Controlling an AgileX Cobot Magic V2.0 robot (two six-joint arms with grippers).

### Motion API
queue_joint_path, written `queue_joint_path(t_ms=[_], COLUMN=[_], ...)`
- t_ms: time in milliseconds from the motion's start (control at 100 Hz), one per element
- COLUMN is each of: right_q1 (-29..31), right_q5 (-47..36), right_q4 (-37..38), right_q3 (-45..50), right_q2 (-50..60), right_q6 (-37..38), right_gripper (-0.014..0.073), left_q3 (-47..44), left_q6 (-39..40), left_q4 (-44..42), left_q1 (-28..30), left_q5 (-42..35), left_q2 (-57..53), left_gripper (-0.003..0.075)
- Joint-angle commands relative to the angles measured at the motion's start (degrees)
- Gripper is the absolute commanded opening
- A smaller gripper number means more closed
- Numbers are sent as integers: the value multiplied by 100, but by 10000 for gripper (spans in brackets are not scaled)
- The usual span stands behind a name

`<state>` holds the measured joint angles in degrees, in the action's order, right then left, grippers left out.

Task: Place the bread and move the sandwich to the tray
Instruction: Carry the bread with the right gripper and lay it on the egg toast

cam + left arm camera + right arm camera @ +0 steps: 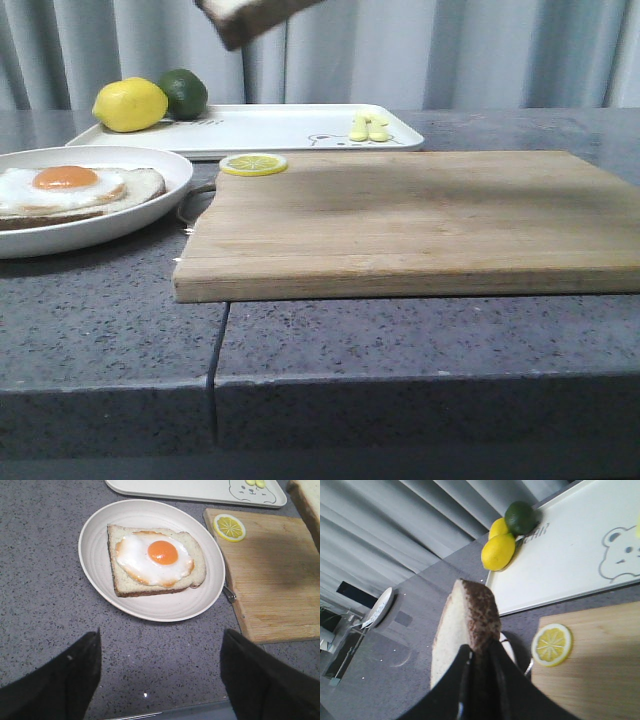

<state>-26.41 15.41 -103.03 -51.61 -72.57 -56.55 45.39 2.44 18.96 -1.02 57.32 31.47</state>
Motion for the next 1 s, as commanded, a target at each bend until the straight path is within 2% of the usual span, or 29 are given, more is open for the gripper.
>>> queue_joint_path(t_ms=[0,380,590,990], right_q1=[-353,-1301,-1491,-1566], right_q5=[-110,-324,-416,-446], right_q4=[-480,-480,-480,-474], right_q3=[-573,-2105,-2370,-2389], right_q2=[-267,-2227,-2784,-3161], right_q6=[147,1044,1374,1404], right_gripper=[-107,-107,-107,-106], left_q3=[195,195,195,195], left_q6=[12,12,12,12], left_q4=[149,149,149,149], left_q1=[-25,-25,-25,-25], left_q5=[-337,-337,-337,-337], left_q2=[54,54,54,54], left_gripper=[471,471,471,471])
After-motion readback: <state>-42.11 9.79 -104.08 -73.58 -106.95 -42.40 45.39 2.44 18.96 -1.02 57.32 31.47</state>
